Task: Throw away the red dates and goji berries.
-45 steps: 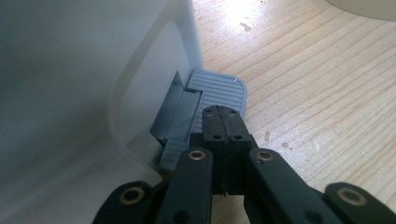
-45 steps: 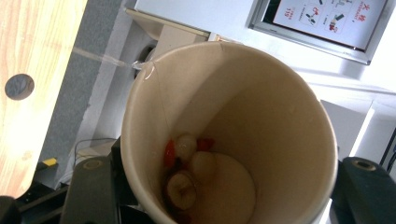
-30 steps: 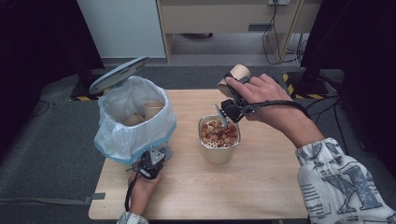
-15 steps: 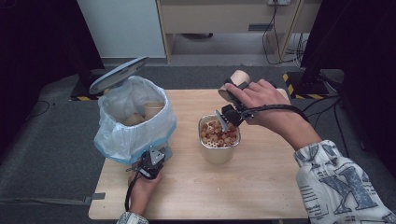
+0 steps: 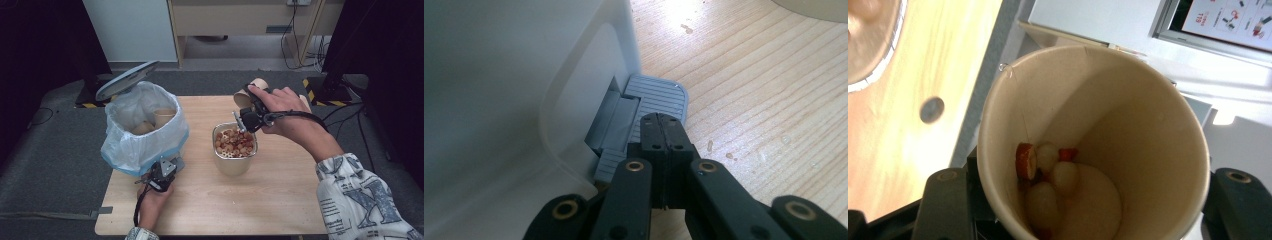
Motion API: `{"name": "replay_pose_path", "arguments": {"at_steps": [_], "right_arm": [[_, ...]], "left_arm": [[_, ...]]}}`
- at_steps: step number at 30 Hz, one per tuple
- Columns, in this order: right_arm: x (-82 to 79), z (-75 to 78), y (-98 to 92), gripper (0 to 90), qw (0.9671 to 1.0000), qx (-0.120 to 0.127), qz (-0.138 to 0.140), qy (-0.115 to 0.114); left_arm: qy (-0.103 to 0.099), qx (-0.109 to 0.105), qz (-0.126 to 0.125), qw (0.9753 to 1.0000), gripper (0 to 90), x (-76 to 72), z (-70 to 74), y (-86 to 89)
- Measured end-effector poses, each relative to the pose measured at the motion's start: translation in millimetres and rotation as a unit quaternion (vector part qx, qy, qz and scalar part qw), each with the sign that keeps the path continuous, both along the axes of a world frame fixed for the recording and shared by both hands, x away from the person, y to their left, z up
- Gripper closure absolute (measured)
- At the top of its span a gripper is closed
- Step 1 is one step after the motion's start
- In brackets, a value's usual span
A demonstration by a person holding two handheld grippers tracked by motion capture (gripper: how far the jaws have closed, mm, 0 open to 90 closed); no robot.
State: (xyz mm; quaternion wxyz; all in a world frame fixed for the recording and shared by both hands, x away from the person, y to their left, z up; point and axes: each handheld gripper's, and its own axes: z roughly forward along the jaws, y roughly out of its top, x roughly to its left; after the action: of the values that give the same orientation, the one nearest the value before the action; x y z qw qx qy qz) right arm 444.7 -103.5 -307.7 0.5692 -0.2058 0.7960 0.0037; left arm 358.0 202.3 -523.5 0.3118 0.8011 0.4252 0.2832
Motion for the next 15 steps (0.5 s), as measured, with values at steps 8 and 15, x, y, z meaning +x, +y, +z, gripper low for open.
{"name": "replay_pose_path", "arguments": {"at_steps": [8,15], "right_arm": [[4.8,-3.2,-6.7,34.9,0.9963,0.073,-0.003,0.045],[9.7,-2.9,-17.4,34.9,0.9829,0.157,-0.013,0.095]], "left_arm": [[0.002,0.000,-0.002,1.0000,89.0,0.1,0.2,0.6],[0.001,0.000,-0.002,1.0000,89.0,0.1,0.1,0.6]]}}
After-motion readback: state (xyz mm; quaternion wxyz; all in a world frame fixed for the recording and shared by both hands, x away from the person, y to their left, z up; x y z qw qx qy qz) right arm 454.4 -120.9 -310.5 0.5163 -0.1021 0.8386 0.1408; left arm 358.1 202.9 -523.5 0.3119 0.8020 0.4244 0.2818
